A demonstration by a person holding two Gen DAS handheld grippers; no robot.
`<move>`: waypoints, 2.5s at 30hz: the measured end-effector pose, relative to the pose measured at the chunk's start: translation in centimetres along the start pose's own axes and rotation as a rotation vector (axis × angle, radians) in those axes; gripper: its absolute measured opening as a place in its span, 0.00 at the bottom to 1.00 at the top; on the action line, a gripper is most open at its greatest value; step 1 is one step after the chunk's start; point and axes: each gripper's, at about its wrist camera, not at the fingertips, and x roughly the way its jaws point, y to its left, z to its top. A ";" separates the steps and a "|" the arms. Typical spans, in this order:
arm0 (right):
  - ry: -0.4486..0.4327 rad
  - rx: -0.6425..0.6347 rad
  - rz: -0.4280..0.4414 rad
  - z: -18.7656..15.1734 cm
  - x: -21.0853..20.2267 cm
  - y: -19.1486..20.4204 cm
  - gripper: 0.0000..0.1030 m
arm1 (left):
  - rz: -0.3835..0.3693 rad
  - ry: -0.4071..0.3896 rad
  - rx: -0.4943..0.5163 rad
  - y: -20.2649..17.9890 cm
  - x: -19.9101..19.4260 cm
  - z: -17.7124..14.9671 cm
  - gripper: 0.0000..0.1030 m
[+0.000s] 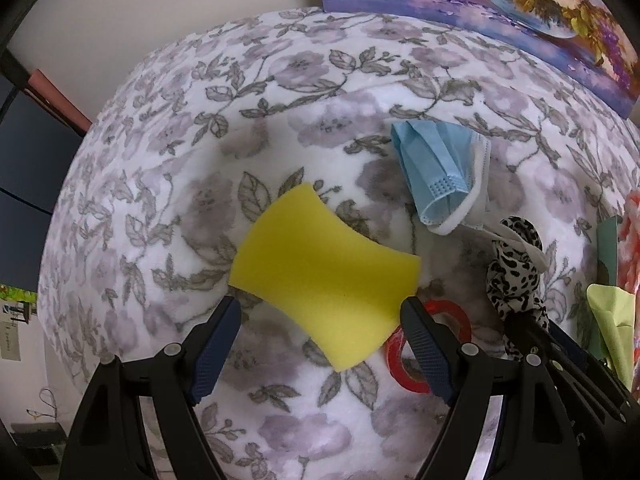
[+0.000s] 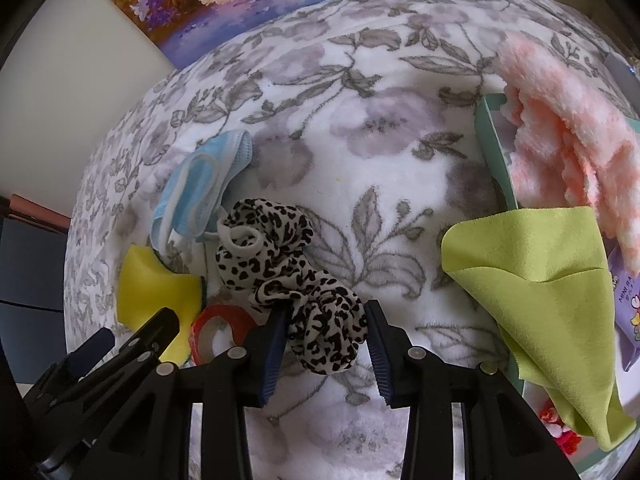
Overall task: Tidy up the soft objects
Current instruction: 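Grasp the yellow sponge with the left gripper while the right grasps the leopard scrunchie, then carry the sponge and leopard scrunchie into the tray with both grippers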
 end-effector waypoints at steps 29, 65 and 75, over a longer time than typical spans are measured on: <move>0.011 -0.002 0.021 0.0 -0.3 -0.7 0.38 | -0.086 0.008 -0.041 0.1 1.6 -0.3 0.61; -0.195 0.121 0.120 1.2 -12.6 -6.3 0.22 | 0.034 -0.255 0.004 -2.1 -9.2 0.2 0.60; -0.234 0.249 0.056 0.4 -15.5 -14.0 0.22 | 0.036 -0.327 0.149 -8.8 -12.1 -1.6 0.60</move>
